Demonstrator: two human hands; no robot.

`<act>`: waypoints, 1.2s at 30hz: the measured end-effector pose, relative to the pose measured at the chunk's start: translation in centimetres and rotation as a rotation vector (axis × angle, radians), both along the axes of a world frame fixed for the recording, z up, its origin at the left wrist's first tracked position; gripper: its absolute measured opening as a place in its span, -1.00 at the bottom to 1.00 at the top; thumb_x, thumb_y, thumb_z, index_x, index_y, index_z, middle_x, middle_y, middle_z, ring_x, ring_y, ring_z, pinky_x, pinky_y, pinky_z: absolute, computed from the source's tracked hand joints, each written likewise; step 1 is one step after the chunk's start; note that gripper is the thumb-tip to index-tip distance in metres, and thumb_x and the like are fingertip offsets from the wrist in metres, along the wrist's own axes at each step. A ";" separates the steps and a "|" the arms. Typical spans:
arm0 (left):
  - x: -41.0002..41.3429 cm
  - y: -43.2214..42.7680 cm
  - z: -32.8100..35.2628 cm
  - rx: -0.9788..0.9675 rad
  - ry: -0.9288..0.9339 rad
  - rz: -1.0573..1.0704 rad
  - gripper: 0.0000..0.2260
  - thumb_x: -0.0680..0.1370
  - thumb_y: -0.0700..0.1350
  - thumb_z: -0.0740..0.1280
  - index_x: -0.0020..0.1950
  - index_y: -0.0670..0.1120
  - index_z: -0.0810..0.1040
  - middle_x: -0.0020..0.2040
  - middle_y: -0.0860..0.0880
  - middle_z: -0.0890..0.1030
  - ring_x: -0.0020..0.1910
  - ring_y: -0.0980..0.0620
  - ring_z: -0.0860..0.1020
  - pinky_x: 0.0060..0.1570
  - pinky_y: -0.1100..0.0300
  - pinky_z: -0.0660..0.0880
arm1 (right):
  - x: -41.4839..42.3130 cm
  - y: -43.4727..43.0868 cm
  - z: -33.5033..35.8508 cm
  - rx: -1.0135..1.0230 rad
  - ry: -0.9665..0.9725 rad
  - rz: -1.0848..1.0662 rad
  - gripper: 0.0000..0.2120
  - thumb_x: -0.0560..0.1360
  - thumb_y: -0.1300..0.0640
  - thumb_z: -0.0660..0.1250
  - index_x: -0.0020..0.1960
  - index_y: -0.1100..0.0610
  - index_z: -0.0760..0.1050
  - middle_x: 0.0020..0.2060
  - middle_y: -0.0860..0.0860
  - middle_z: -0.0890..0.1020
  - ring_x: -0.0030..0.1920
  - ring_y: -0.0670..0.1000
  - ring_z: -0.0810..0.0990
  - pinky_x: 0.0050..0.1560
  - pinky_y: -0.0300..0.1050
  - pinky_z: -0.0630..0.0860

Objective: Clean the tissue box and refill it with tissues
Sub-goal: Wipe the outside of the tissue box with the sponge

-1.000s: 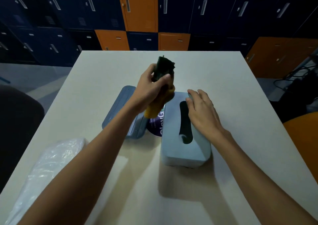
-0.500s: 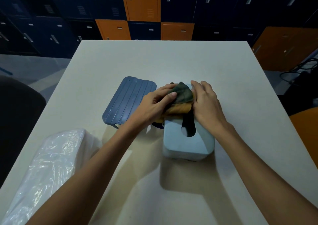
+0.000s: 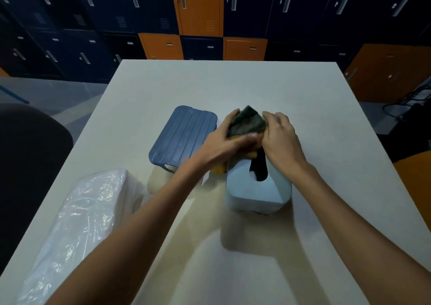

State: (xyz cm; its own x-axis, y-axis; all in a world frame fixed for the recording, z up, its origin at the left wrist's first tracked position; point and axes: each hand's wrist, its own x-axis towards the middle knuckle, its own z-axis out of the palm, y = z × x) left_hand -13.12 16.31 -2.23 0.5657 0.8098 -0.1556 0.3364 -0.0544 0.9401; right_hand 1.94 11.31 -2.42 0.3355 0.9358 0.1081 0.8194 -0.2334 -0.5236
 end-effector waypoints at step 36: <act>-6.4 -7.0 4.5 0.079 -0.153 0.012 -0.66 0.51 -0.40 0.15 -0.03 -0.09 0.66 -0.34 -0.12 0.60 -0.35 -0.07 0.58 -0.39 0.09 0.52 | -0.5 -0.3 0.8 -0.030 0.068 -0.012 -0.62 0.67 0.15 0.00 0.44 0.21 0.31 0.29 0.20 0.39 0.32 0.19 0.34 0.21 -0.03 0.32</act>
State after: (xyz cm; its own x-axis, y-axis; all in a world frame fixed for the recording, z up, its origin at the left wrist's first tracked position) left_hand -19.55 9.31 2.24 0.5681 0.8229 -0.0039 0.1903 -0.1267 0.9735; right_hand 1.39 11.02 -1.57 0.3524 0.9341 0.0567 0.7791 -0.2593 -0.5708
